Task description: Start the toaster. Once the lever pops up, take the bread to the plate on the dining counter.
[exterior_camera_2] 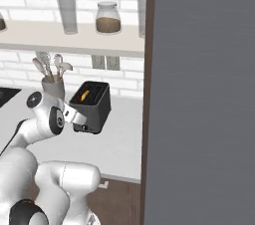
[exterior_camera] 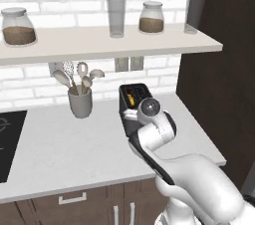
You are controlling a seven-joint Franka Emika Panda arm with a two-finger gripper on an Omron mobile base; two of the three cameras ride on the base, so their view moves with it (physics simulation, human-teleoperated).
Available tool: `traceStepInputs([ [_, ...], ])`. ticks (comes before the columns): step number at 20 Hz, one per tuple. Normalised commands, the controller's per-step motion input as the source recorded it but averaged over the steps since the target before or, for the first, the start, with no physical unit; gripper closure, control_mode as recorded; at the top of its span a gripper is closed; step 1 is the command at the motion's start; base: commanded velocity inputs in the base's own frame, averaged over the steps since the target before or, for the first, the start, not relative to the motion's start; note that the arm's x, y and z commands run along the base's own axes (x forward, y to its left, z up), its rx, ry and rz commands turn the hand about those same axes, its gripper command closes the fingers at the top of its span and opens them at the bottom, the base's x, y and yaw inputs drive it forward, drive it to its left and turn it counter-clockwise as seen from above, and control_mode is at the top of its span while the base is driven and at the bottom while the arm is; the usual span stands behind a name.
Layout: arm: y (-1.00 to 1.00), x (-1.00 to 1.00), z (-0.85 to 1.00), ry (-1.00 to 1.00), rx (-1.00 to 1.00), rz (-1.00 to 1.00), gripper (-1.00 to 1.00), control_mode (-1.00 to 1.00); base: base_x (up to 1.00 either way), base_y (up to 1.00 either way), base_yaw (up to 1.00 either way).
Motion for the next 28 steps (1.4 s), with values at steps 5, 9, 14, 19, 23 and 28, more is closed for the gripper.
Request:
traceStepInputs([
  [5, 0.0, -0.27, 1.0, 0.0, 0.02, 0.0, 1.0, -1.0, 0.0, 0.0, 0.0],
  [9, 0.0, 0.0, 0.96, 0.0, 0.0, 0.0, -1.0, -1.0, 0.0, 0.0, 0.0],
  [14, 0.0, 0.04, 0.45, 0.01, 0.0, 0.04, -1.0, -1.0, 0.0, 0.0, 0.0],
  [19, 0.0, 0.01, 0.01, 0.0, 0.0, 0.14, -1.0, -1.0, 0.0, 0.0, 0.0],
  [23, 0.05, 0.08, -0.02, -0.01, -0.05, 0.12, -1.0, -1.0, 0.0, 0.0, 0.0],
  [28, 0.06, 0.0, 0.0, -0.01, 0.0, 0.08, -1.0, -1.0, 0.0, 0.0, 0.0],
])
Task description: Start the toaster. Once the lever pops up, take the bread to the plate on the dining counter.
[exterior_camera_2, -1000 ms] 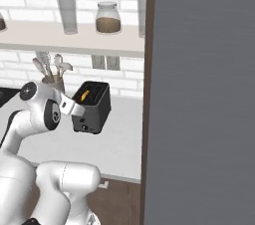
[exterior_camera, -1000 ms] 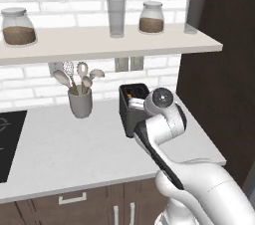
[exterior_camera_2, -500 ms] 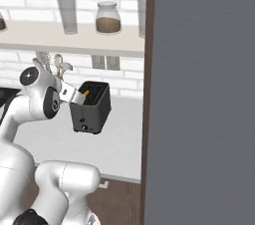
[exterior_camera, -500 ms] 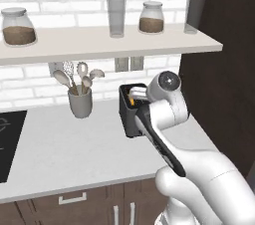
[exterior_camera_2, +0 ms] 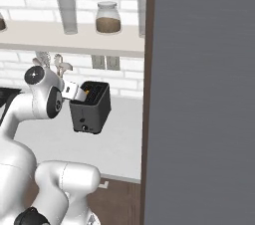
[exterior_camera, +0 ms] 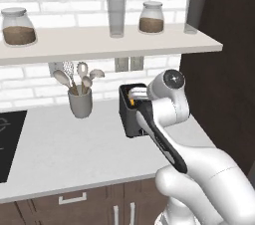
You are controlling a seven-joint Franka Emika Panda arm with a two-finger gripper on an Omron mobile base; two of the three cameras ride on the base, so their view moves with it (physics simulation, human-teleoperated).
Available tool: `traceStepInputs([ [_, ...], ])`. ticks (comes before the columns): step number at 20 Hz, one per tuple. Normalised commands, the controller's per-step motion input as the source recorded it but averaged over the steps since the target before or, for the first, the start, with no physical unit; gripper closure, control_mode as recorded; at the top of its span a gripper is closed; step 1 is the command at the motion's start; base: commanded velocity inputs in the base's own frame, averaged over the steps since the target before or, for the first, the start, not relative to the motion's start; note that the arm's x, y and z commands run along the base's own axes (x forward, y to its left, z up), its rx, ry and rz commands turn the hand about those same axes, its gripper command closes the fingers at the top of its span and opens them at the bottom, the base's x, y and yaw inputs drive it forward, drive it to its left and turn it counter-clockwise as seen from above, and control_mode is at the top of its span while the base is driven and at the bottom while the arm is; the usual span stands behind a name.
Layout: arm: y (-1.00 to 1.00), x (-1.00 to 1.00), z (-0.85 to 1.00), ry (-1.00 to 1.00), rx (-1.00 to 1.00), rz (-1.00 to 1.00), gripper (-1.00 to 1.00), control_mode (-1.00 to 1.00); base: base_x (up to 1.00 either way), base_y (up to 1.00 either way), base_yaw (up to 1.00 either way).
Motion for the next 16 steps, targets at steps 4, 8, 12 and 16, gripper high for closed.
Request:
traceStepInputs([
  [4, 0.0, 0.0, 0.0, 0.0, 0.0, 0.0, -1.0, -1.0, 0.0, 0.0, 0.0],
  [8, 0.0, 0.0, 0.0, 0.0, 0.0, 0.0, -1.0, -1.0, 0.0, 0.0, 0.0],
  [12, 0.0, 0.0, 0.0, 0.0, 0.0, 0.0, -1.0, -1.0, 0.0, 0.0, 0.0],
  [16, 0.0, 0.0, 0.0, 0.0, 0.0, 0.0, -1.0, -1.0, 0.0, 0.0, 0.0],
])
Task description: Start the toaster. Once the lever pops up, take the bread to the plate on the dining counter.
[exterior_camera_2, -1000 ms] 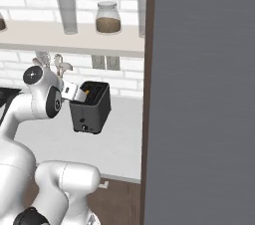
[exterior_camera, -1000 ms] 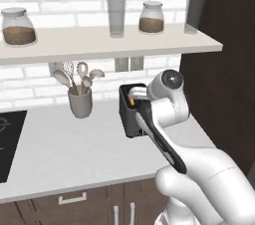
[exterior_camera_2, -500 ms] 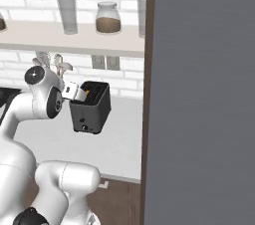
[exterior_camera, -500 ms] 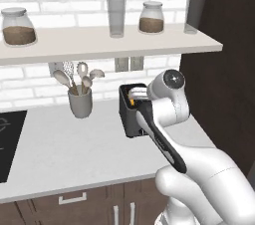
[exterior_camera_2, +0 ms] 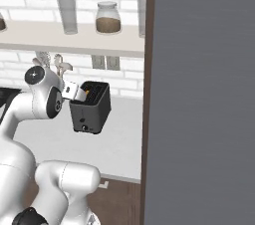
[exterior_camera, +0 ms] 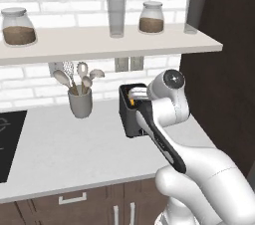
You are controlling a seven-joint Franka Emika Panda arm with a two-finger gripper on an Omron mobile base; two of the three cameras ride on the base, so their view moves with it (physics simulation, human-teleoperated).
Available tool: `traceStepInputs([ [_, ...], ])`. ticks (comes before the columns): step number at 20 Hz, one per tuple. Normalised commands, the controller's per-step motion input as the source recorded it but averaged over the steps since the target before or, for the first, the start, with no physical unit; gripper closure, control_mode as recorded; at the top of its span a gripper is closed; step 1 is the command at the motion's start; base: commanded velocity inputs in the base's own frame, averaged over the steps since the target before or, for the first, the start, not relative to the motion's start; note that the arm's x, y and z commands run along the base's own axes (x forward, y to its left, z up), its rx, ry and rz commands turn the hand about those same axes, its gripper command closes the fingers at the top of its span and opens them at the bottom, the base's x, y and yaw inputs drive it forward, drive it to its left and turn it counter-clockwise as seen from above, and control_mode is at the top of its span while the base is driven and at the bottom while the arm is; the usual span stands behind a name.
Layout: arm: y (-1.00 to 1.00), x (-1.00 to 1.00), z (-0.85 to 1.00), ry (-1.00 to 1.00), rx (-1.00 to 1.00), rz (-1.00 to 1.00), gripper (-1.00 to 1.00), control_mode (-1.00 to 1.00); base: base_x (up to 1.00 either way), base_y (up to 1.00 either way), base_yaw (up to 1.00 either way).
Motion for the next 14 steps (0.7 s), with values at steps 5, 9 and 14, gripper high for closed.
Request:
traceStepInputs([
  [5, 0.0, 0.0, 0.0, 0.0, 0.0, 0.0, -1.0, -1.0, 0.0, 0.0, 0.0],
  [9, 0.0, 0.0, 0.0, 0.0, 0.0, 0.0, -1.0, -1.0, 0.0, 0.0, 0.0],
  [14, 0.0, 0.0, 0.0, 0.0, 0.0, 0.0, -1.0, -1.0, 0.0, 0.0, 0.0],
])
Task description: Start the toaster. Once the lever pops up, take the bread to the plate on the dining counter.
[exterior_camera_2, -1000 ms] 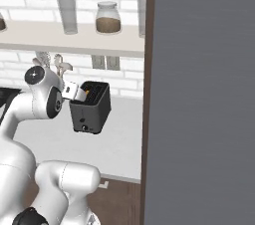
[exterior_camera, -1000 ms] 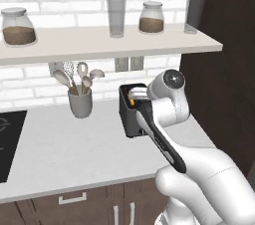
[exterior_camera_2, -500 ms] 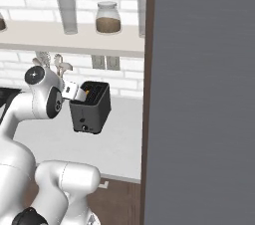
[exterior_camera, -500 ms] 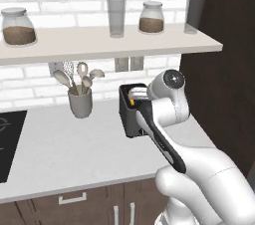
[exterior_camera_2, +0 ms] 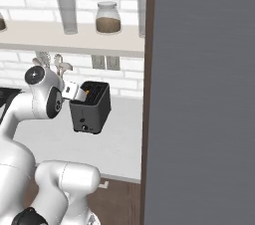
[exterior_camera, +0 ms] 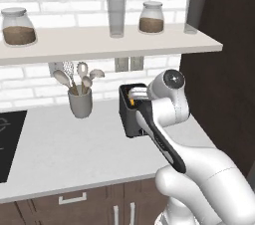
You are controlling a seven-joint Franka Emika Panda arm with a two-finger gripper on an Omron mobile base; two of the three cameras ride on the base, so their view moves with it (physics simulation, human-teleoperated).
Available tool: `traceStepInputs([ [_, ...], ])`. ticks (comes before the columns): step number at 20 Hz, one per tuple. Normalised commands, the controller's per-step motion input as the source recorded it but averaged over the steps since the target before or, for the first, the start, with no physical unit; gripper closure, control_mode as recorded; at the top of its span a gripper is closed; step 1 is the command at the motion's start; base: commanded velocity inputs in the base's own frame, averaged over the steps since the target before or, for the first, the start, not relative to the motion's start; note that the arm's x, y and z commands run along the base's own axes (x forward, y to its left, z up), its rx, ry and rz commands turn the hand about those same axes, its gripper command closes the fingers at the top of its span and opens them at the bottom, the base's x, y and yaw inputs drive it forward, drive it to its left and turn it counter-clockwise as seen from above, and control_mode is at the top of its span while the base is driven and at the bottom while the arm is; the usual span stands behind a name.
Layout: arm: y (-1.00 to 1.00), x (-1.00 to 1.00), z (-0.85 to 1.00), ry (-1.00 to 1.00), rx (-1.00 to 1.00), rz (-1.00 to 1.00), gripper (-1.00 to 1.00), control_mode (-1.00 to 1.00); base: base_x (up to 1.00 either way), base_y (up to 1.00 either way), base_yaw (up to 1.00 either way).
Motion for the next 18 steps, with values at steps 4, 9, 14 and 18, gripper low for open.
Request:
traceStepInputs([
  [4, 0.0, 0.0, 0.0, 0.0, 0.0, 0.0, -1.0, -1.0, 0.0, 0.0, 0.0],
  [9, 0.0, 0.0, 0.0, 0.0, 0.0, 0.0, -1.0, -1.0, 0.0, 0.0, 0.0],
  [14, 0.0, 0.0, 0.0, 0.0, 0.0, 0.0, -1.0, -1.0, 0.0, 0.0, 0.0],
  [18, 0.0, 0.0, 0.0, 0.0, 0.0, 0.0, -1.0, -1.0, 0.0, 0.0, 0.0],
])
